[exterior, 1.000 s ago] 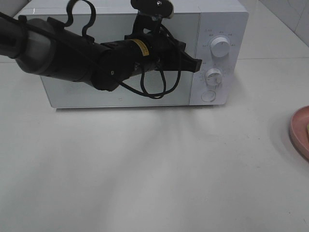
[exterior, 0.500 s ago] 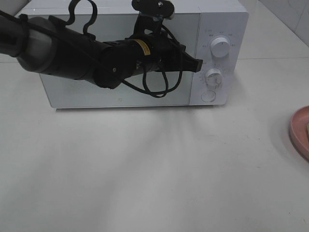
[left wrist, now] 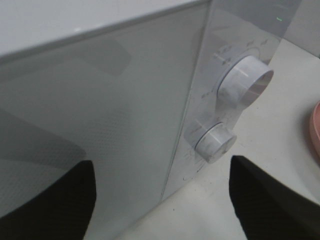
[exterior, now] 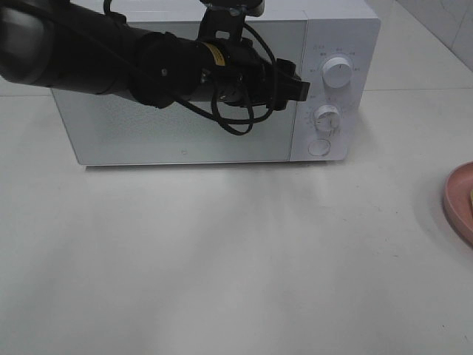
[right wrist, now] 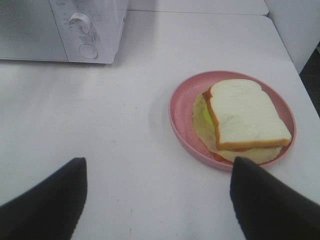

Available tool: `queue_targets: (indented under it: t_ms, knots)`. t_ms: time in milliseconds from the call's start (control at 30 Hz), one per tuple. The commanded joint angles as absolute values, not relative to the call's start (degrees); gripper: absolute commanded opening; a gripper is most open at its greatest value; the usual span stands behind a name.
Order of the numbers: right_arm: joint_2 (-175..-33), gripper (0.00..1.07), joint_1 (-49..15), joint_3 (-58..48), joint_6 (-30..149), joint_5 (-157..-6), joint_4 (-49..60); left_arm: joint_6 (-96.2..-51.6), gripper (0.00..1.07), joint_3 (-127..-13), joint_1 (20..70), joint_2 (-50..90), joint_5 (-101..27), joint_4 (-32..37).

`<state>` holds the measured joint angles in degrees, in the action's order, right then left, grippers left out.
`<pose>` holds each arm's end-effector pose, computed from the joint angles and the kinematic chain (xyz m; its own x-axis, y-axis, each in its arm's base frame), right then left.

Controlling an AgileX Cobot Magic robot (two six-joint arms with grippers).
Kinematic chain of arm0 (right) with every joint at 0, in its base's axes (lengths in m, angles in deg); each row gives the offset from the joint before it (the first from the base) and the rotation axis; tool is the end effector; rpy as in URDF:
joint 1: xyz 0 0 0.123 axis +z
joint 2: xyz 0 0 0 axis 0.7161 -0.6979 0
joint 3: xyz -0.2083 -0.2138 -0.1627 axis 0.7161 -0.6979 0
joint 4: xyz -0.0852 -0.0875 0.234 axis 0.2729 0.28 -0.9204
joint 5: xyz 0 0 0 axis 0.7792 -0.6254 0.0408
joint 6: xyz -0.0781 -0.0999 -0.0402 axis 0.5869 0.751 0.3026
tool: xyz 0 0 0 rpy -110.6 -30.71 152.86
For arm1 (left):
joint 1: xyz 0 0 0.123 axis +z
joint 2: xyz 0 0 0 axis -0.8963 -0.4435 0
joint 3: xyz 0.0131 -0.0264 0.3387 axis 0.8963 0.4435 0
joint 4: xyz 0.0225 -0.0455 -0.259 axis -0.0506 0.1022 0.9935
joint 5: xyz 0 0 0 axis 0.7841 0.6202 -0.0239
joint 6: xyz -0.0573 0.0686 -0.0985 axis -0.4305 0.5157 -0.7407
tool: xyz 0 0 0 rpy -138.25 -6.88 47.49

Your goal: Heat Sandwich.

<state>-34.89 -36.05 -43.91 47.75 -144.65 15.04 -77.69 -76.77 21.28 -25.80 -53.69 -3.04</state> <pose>-0.0098 -0.0201 0.2690 -0.4245 -0.0228 -0.9051 -0.0244 0.9996 -0.0138 0.3891 -0.3527 0.2301 -0.4404 0.1900 -0.8774 0.6035 0.7862 -0.1327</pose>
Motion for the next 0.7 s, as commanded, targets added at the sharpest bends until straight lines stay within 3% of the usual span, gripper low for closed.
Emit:
queue_targets:
  t_ms: [33,400,700]
  knots:
    - [-33.3,0.76,-36.5,-44.0,47.9,-144.4,15.3,-78.2,0.76,-77.6,22.1,-23.7,-47.9,-1.8]
    - [-33.3,0.76,-36.5,-44.0,47.9,-144.4,15.3,-78.4,0.76,-77.6,22.1,-18.1,-29.8,-1.2]
    - [-33.3,0.76,-36.5,-44.0,47.9,-144.4,15.3,-78.5,0.76,-77.6,22.1,-13.8,-23.8,-1.4]
